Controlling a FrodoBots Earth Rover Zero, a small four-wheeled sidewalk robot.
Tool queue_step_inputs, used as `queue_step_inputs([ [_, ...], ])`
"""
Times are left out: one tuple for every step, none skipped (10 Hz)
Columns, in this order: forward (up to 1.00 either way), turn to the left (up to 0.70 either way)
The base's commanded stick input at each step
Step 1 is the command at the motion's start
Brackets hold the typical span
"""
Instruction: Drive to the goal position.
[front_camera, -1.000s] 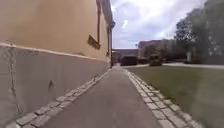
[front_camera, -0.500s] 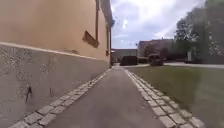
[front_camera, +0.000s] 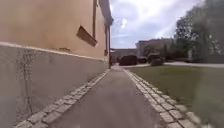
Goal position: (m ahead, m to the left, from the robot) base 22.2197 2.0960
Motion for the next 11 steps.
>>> queue_step_inputs([
  [1.00, 0.01],
  [1.00, -0.32],
  [1.00, -0.39],
  [1.00, -0.10],
  [1.00, 0.01],
  [1.00, 0.01],
  [1.00, 0.00],
  [1.00, -0.23],
  [1.00, 0.01],
  [1.00, 0.01],
  [1.00, 0.01],
])
